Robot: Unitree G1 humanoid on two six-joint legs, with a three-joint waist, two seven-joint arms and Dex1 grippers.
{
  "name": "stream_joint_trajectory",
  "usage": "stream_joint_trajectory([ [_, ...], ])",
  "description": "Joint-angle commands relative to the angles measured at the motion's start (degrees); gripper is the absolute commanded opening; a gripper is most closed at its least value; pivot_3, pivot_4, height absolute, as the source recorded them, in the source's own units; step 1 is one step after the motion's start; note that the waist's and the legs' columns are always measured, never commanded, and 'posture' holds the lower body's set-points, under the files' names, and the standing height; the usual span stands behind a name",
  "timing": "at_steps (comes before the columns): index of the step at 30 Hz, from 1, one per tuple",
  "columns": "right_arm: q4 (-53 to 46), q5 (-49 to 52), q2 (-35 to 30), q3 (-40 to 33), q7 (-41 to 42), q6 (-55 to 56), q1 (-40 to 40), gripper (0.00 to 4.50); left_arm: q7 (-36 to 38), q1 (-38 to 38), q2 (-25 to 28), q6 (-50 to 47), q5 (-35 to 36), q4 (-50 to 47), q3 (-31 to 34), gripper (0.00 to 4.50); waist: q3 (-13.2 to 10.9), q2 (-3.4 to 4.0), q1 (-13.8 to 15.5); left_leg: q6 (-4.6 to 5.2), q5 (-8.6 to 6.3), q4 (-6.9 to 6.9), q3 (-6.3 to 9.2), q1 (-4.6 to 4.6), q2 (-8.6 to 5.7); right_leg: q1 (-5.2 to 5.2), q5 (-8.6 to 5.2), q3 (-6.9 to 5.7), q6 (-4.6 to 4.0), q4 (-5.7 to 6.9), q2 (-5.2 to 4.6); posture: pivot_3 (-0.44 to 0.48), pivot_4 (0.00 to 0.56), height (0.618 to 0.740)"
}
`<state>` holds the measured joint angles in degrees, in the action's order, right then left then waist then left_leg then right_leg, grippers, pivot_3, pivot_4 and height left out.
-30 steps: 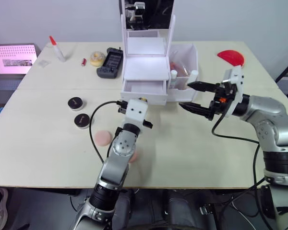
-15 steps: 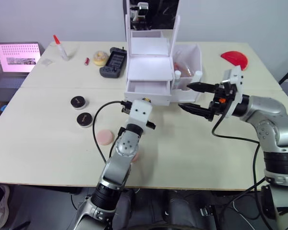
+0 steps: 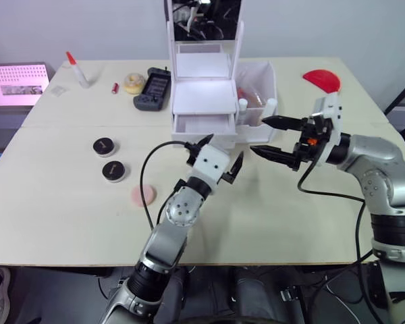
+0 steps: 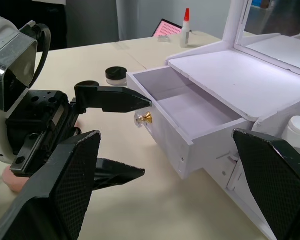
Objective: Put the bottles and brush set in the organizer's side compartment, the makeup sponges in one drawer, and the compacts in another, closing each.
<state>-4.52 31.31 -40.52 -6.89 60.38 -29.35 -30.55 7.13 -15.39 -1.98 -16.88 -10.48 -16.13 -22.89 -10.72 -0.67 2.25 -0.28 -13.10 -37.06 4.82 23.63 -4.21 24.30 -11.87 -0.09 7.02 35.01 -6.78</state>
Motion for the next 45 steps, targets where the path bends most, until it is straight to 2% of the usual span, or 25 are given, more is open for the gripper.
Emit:
stream_joint_trajectory([
  [1, -1.9, 0.7, -0.1, -0.9, -0.3, 0.9, -0.7, 4.5, 1.8, 0.3, 1.1, -0.1, 1.1, -5.2, 1.5, 4.4, 0.0, 0.0, -0.1, 0.0, 0.0, 0.0, 0.0, 0.0, 0.0, 0.0, 0.0, 0.0, 0.0, 0.0, 0.0, 0.0, 0.15, 0.738],
  [6, -2.2, 0.9, -0.2, -1.0, -0.6, 0.6, -0.7, 4.5, 9.1, 3.3, 5.5, -2.8, 7.4, -12.9, 3.4, 4.4, 0.0, 0.02, -0.1, 0.0, 0.0, 0.01, 0.0, 0.0, 0.01, 0.01, -0.02, 0.0, -0.03, 0.0, 0.0, 0.0, 0.15, 0.738],
  [9, -4.1, 1.7, -1.0, -2.0, -0.9, -0.5, 0.8, 4.5, 15.6, 8.0, 10.2, -9.1, 17.2, -20.7, 8.9, 4.4, 0.0, 0.02, -0.1, 0.01, -0.01, 0.02, 0.0, 0.0, 0.02, 0.02, -0.03, 0.0, -0.05, 0.0, 0.0, 0.0, 0.15, 0.738],
  [11, -5.4, 2.1, -2.0, -3.1, -1.4, -1.3, 2.5, 4.5, 19.0, 11.4, 13.5, -14.3, 26.0, -26.2, 15.3, 4.4, 0.0, 0.03, -0.2, 0.01, -0.01, 0.05, 0.01, 0.0, 0.05, 0.05, -0.04, 0.0, -0.06, 0.01, 0.01, 0.0, 0.15, 0.738],
  [14, -8.8, 3.4, -4.1, -6.2, -2.8, -3.3, 6.7, 4.5, 26.1, 14.3, 22.2, -21.3, 41.4, -31.3, 27.7, 4.4, 0.0, 0.03, 0.0, 0.01, -0.01, 0.05, 0.03, 0.0, 0.06, 0.06, -0.06, 0.0, -0.08, 0.04, 0.02, 0.0, 0.15, 0.738],
  [16, -10.8, 4.5, -5.3, -8.2, -3.4, -4.6, 9.1, 4.5, 28.6, 15.0, 27.2, -24.1, 48.8, -31.8, 34.3, 4.4, 0.0, 0.03, 0.0, 0.01, -0.01, 0.03, 0.04, 0.0, 0.05, 0.05, -0.07, 0.0, -0.1, 0.04, 0.0, 0.0, 0.15, 0.738],
  [18, -13.0, 5.3, -7.2, -11.8, -3.7, -6.0, 13.7, 4.5, 35.8, 17.7, 36.0, -25.2, 53.7, -27.8, 44.5, 4.4, 0.0, 0.03, -0.1, 0.01, -0.01, 0.03, 0.02, -0.03, 0.05, 0.02, -0.07, 0.01, -0.1, 0.03, 0.0, 0.0, 0.15, 0.738],
  [20, -14.4, 4.2, -9.2, -15.3, -3.8, -5.8, 19.0, 4.5, 44.1, 21.5, 45.0, -22.6, 51.5, -19.5, 52.7, 4.4, 0.0, 0.08, -0.1, 0.01, -0.02, 0.09, 0.01, -0.03, 0.07, 0.05, -0.14, 0.0, -0.16, 0.04, 0.02, 0.0, 0.15, 0.738],
  [22, -14.5, 3.0, -10.8, -17.8, -3.6, -4.9, 23.0, 4.5, 48.8, 24.2, 50.2, -19.5, 49.3, -12.4, 57.2, 4.4, 0.0, 0.11, -0.2, 0.03, -0.03, 0.13, -0.07, -0.08, 0.07, 0.06, -0.17, 0.01, -0.2, 0.06, 0.02, 0.0, 0.15, 0.738],
  [24, -12.7, 2.8, -12.2, -21.7, -2.8, -4.2, 26.6, 4.5, 52.7, 26.1, 54.4, -15.9, 46.5, -3.0, 61.2, 4.4, 0.0, 0.11, -0.2, 0.03, -0.04, 0.12, -0.18, -0.09, 0.1, 0.06, -0.18, 0.02, -0.21, 0.03, -0.02, 0.0, 0.15, 0.738],
  [27, -9.4, 0.3, -13.7, -25.1, -0.8, -0.8, 31.6, 4.5, 56.9, 28.2, 58.7, -9.4, 41.4, 8.6, 63.6, 4.4, 0.0, 0.11, -0.2, 0.01, -0.1, 0.12, -0.17, -0.08, 0.12, 0.05, -0.3, 0.03, -0.02, -0.07, -0.09, 0.0, 0.15, 0.738],
  [30, -5.8, -1.3, -14.6, -27.2, 1.4, 2.3, 35.4, 4.5, 59.1, 28.0, 60.8, -5.9, 39.7, 16.3, 64.8, 4.4, 0.0, 0.11, -0.1, -0.17, -0.31, 0.16, -0.16, -0.06, 0.15, 0.03, -0.3, 0.03, -0.02, -0.27, -0.14, 0.0, 0.15, 0.738],
  [35, -4.5, 0.5, -14.5, -30.7, 2.1, 2.9, 36.0, 4.5, 60.1, 25.8, 62.6, -1.4, 37.6, 24.7, 64.8, 4.4, -0.1, 0.14, -0.3, -0.19, -0.34, 0.37, -0.21, -0.03, 0.3, 0.05, -0.2, 0.02, -0.13, -0.64, -0.25, 0.0, 0.15, 0.738],
  [45, -6.5, 1.5, -14.1, -31.5, 1.2, 0.8, 37.1, 4.5, 59.0, 23.7, 62.1, -0.4, 36.7, 26.0, 63.6, 4.4, 0.0, 0.09, -0.3, -0.08, -0.27, 0.94, -0.32, -0.11, 0.41, 0.25, -0.08, -0.02, -0.31, -0.77, -0.06, 0.0, 0.15, 0.738],
])
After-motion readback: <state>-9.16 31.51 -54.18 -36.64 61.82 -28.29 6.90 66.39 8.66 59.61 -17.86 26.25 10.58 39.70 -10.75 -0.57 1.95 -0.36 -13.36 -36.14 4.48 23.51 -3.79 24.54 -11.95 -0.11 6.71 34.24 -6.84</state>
